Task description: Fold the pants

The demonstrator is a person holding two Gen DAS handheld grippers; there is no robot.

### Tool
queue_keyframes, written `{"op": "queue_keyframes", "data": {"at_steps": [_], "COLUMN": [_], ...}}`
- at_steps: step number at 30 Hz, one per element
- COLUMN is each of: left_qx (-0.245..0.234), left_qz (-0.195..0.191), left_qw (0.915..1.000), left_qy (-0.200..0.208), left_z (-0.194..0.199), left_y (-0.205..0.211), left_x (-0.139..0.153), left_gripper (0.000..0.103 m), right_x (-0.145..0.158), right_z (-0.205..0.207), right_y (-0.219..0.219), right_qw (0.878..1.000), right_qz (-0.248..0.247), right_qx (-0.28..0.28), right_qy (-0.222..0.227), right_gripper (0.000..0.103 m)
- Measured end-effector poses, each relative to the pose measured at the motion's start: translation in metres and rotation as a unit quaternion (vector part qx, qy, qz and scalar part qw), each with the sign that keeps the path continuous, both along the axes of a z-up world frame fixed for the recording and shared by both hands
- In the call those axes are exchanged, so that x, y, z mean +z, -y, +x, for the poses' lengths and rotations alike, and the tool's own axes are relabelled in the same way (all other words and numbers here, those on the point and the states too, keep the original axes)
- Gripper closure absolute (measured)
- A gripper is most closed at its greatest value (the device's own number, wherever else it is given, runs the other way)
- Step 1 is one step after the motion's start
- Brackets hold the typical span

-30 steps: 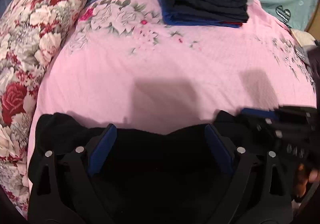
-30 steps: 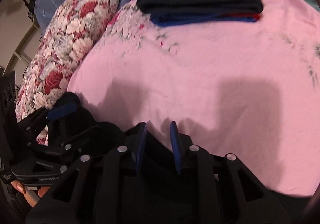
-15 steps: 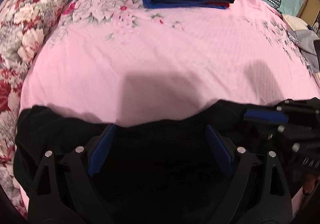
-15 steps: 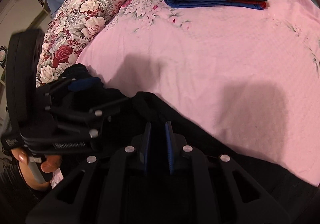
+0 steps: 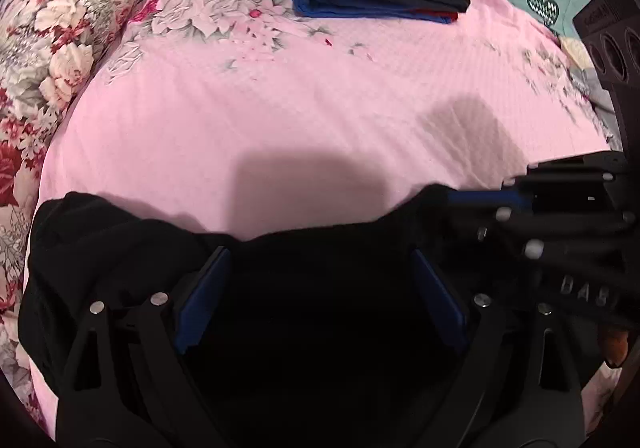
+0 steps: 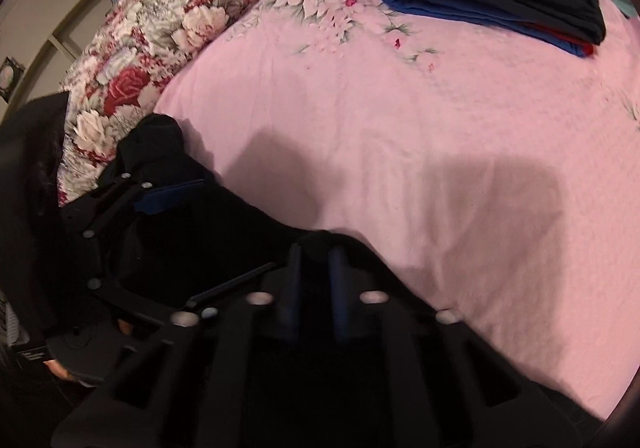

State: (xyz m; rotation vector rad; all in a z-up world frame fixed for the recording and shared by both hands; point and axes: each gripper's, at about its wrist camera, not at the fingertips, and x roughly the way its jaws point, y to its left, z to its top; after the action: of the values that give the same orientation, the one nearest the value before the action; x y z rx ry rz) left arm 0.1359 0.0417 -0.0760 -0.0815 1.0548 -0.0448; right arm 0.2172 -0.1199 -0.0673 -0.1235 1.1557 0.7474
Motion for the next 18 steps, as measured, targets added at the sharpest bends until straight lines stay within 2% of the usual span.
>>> {"op": "queue_keyframes", "data": {"at_steps": [2, 4, 7, 10, 11, 12, 14, 15, 16, 18], "left_qx": [0.007, 0.010, 0.025, 0.023, 0.022, 0.022, 0.026, 0.029, 0.032, 0.035], "left_qz": [-0.009, 0.005, 0.011, 0.012, 0.013, 0.013, 0.008, 0.006, 0.002, -0.002], "left_qw": [0.9997, 0.9994, 0.9996, 0.9997, 0.9997, 0.9997, 0.9996, 0.9996, 0.9995, 0.9994], "left_qy": [0.020, 0.032, -0.002, 0.005, 0.005, 0.004, 0.003, 0.005, 0.006, 0.006], "left_z": [-0.007, -0.010, -0.002, -0.002, -0.002, -0.002, -0.004, -0.004, -0.006, -0.005], "left_y": [-0.006, -0.009, -0.017, -0.019, -0.019, -0.020, -0.024, -0.025, -0.027, -0.028], "left_x": [0.008, 0.011, -0.008, -0.009, -0.008, -0.008, -0.007, -0.006, -0.006, -0.007], "left_gripper": [0.012, 0.011, 0.011, 0.011, 0.011, 0.011, 0.011, 0.011, 0.011, 0.011], "right_x": [0.014, 0.022, -0.003, -0.010, -0.007, 0.002, 0.020, 0.027, 0.032, 0.028], "right_z": [0.004, 0.012, 0.028, 0.030, 0.031, 0.030, 0.023, 0.018, 0.012, 0.002], "right_y": [0.007, 0.013, 0.004, 0.004, 0.008, 0.020, 0.046, 0.061, 0.081, 0.095], "right_qw": [0.999, 0.997, 0.997, 0.996, 0.996, 0.992, 0.983, 0.981, 0.983, 0.988], "right_qz": [0.021, 0.028, -0.013, -0.009, -0.009, -0.020, -0.035, -0.022, 0.002, 0.024], "right_qx": [-0.019, -0.037, -0.043, -0.029, -0.033, -0.060, -0.107, -0.121, -0.133, -0.117], "right_qy": [0.025, 0.054, 0.059, 0.082, 0.084, 0.105, 0.145, 0.147, 0.130, 0.100], "right_gripper": [0.096, 0.096, 0.096, 0.096, 0.085, 0.079, 0.075, 0.075, 0.075, 0.075]}}
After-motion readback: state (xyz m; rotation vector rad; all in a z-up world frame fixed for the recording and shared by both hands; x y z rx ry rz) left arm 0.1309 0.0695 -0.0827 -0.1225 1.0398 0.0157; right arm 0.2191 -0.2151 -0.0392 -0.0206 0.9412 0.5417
